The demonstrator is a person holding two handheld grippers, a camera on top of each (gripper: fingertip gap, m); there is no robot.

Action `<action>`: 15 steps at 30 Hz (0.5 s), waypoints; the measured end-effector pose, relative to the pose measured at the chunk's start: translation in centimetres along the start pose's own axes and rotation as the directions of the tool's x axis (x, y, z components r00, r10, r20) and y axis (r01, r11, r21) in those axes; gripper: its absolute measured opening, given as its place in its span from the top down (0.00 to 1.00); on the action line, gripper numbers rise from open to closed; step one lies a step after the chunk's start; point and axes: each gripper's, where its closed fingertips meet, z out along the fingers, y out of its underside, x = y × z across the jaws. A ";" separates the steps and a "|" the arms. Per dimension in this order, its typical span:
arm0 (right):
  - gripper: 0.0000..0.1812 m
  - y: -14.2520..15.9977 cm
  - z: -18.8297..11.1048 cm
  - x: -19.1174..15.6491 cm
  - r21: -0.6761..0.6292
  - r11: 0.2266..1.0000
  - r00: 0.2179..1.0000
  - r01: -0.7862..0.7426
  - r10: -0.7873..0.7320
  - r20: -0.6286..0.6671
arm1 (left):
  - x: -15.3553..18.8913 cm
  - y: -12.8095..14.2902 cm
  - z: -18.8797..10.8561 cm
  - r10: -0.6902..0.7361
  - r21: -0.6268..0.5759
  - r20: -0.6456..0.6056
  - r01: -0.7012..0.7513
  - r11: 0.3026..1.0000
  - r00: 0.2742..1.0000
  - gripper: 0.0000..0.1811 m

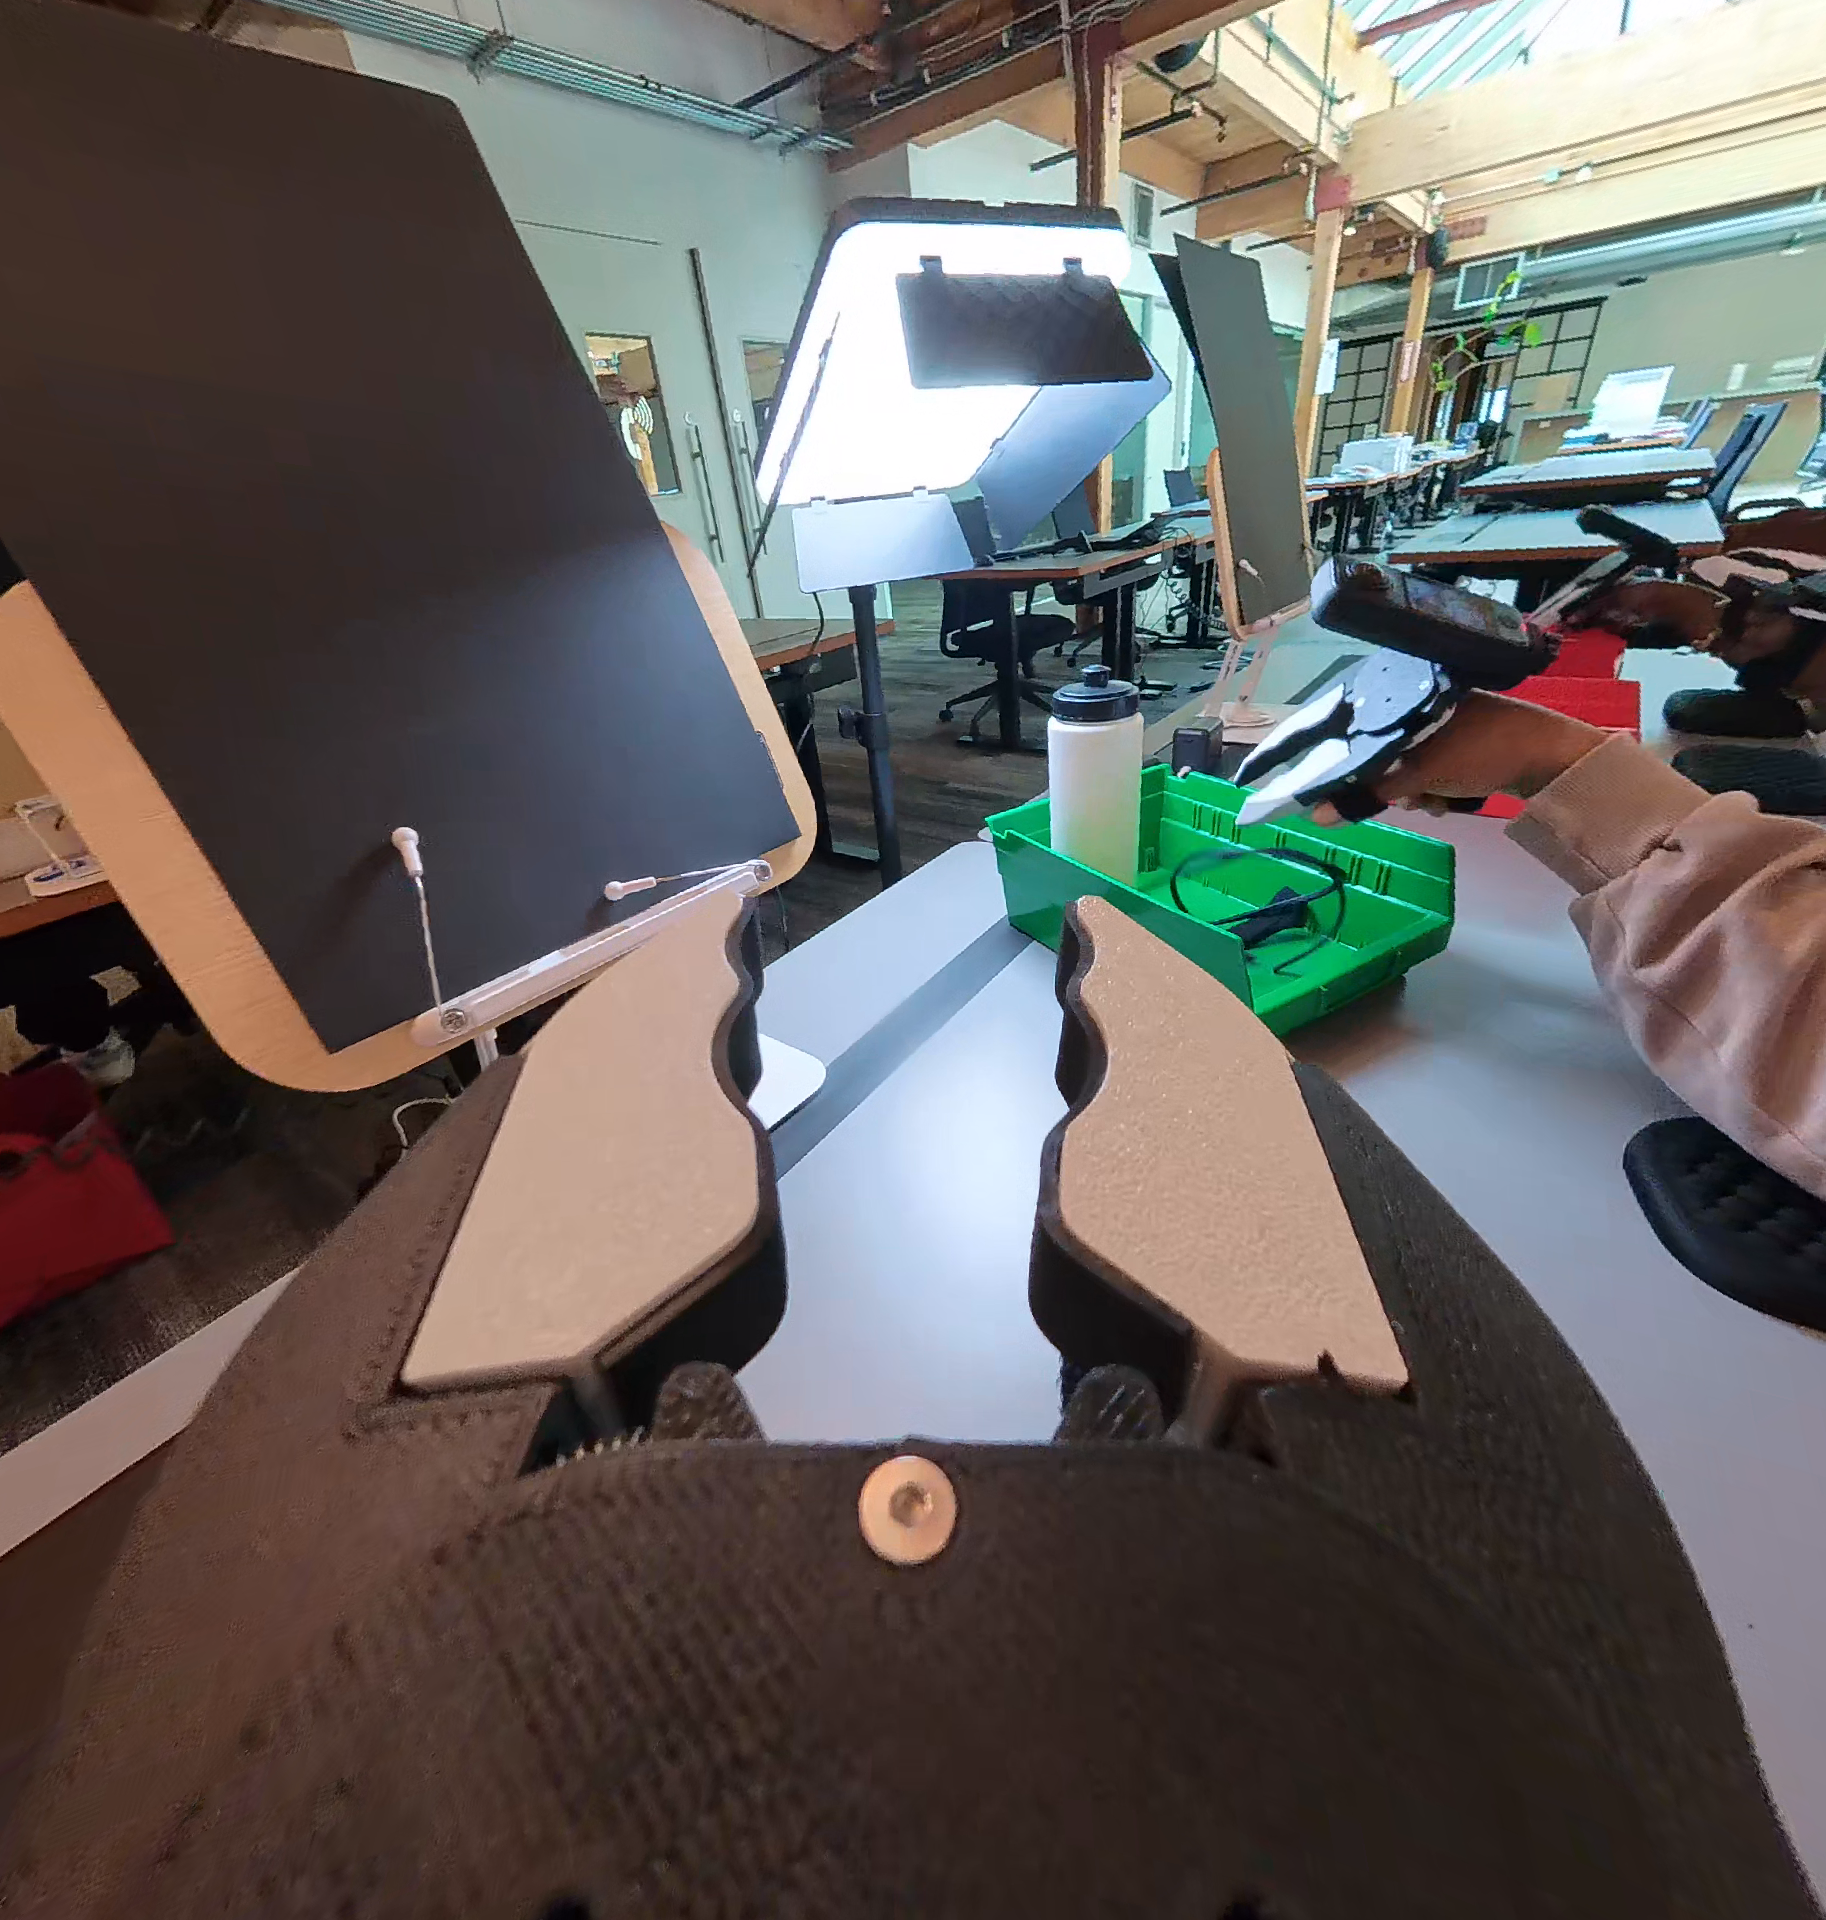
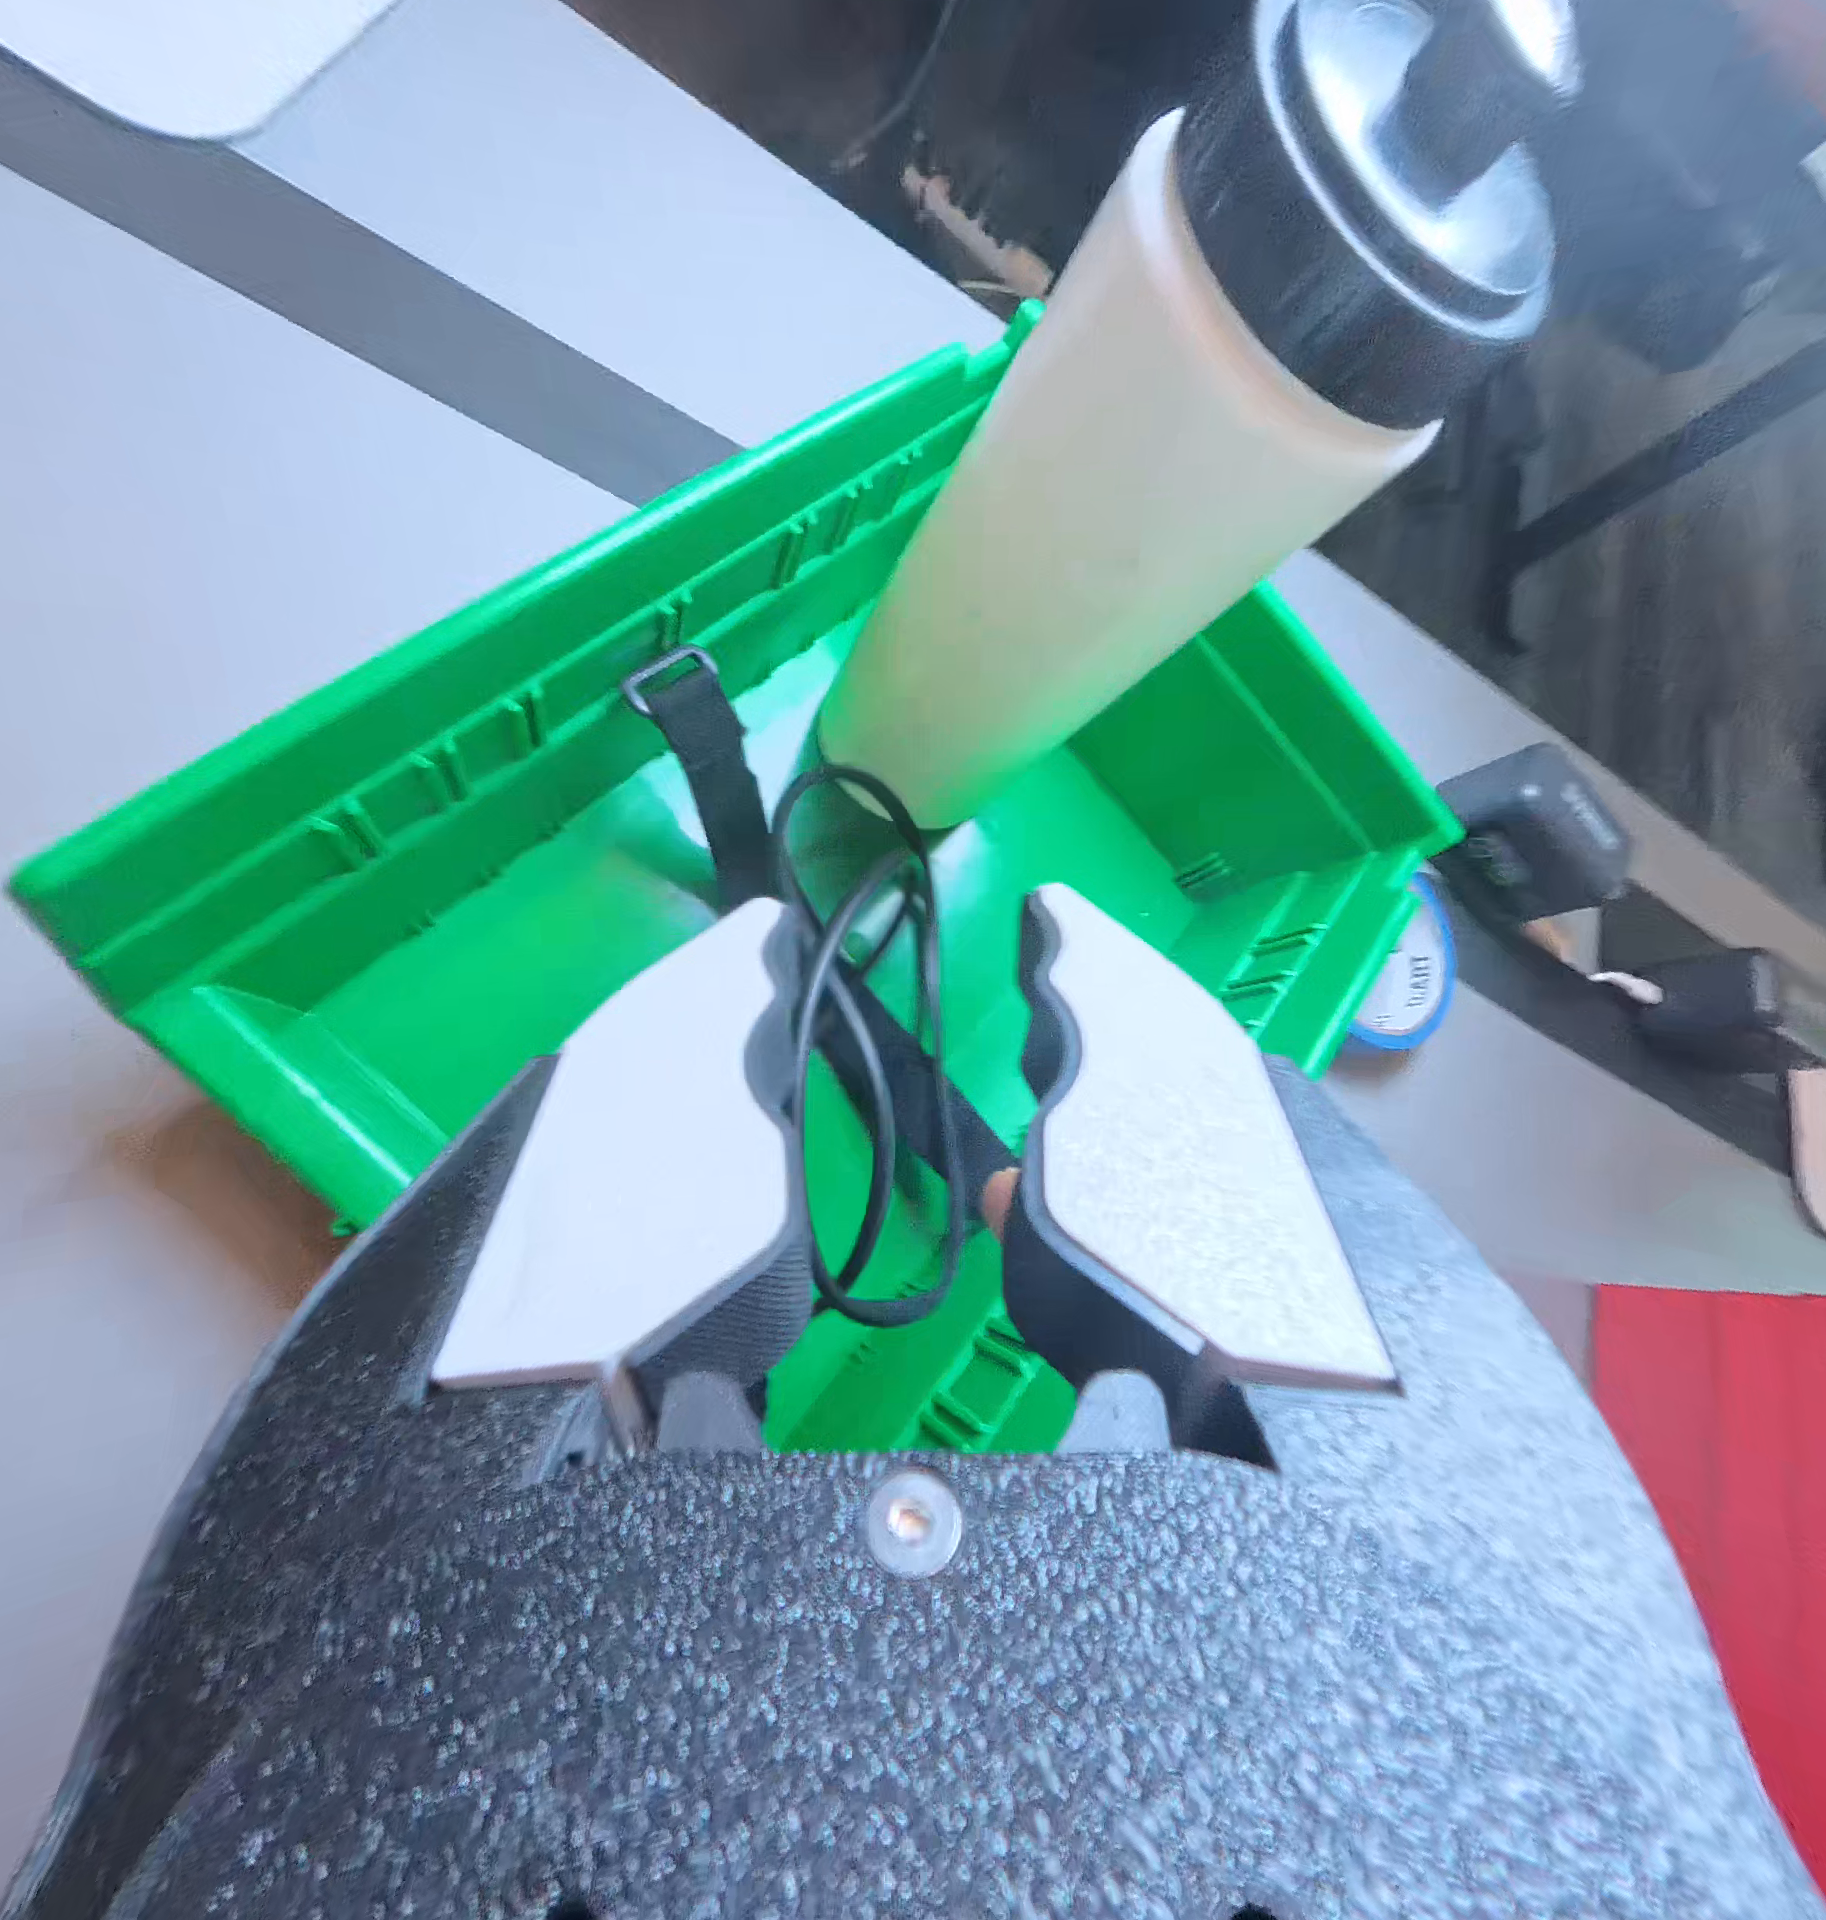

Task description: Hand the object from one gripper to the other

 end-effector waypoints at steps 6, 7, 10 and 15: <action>0.68 -6.0 -5.2 -0.3 0.303 0.950 0.997 -0.077 0.076 0.015 | -2.0 -1.4 -1.9 -0.065 0.059 0.030 0.063 0.996 0.997 0.70; 0.68 -7.1 -6.5 -0.2 0.365 0.928 0.996 -0.082 0.086 0.004 | -2.4 -1.6 -2.3 -0.070 0.067 0.042 0.067 0.995 0.997 0.70; 0.70 -10.5 -10.6 -0.7 0.559 0.821 0.993 -0.113 0.115 0.030 | -4.2 -2.1 -3.9 -0.073 0.074 0.106 0.065 0.995 0.992 0.70; 0.71 -14.6 -15.9 -3.9 0.738 0.608 0.952 -0.293 0.115 0.284 | -9.2 -2.0 -8.1 -0.026 0.028 0.329 0.017 0.999 0.944 0.69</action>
